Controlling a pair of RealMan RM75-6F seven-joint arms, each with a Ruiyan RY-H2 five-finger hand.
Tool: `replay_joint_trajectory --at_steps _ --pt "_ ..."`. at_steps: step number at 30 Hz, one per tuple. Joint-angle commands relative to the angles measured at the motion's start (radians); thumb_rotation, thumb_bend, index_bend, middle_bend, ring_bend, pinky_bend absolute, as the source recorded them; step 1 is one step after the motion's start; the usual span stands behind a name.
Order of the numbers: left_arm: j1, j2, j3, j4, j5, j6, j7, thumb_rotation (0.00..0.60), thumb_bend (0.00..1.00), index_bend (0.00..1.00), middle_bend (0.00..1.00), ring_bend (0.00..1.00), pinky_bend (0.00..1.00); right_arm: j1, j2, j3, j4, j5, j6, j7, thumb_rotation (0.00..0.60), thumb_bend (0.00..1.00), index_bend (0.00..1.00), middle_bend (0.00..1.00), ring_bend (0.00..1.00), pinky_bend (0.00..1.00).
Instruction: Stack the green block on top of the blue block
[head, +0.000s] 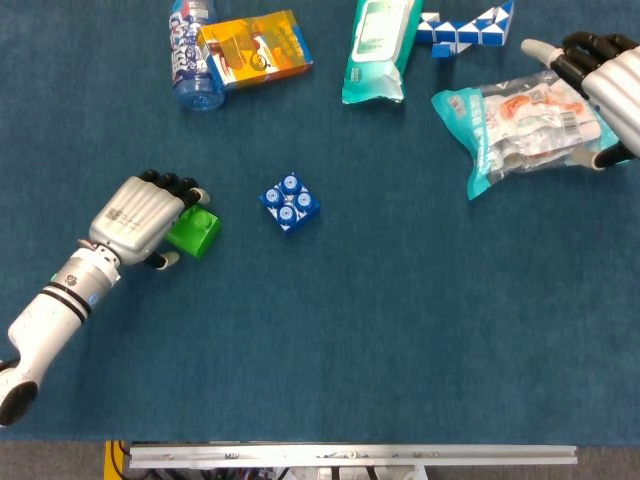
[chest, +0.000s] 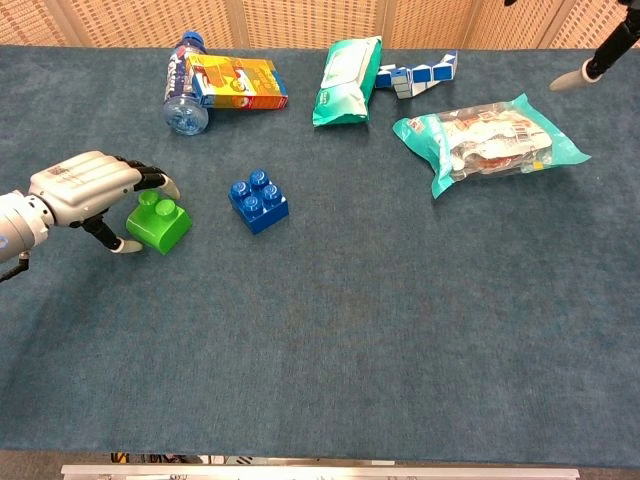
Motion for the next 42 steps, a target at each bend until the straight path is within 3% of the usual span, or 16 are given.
replay_joint_trajectory --at_steps 1,10,24,42 --pt "0.000 -0.005 -0.001 0.006 0.003 -0.001 -0.002 0.600 0.17 0.25 0.24 0.23 0.25 -0.002 0.002 0.001 0.000 0.001 0.001 0.001 0.600 0.01 0.04 0.25 0.16 0.27" --pt "0.003 -0.025 -0.001 0.032 0.013 0.003 -0.016 0.600 0.17 0.27 0.27 0.25 0.27 -0.010 0.006 0.003 0.007 0.000 0.005 0.010 0.600 0.01 0.04 0.25 0.16 0.27" --pt "0.002 -0.042 0.001 0.078 0.064 0.031 -0.083 0.600 0.17 0.38 0.39 0.36 0.35 -0.019 0.010 0.010 0.013 0.000 0.015 0.019 0.600 0.01 0.04 0.25 0.16 0.27" --pt "-0.077 0.076 -0.011 -0.032 0.165 0.022 -0.172 0.600 0.17 0.38 0.40 0.36 0.36 -0.030 0.028 0.009 -0.008 -0.007 0.018 0.004 0.600 0.01 0.04 0.25 0.16 0.27"
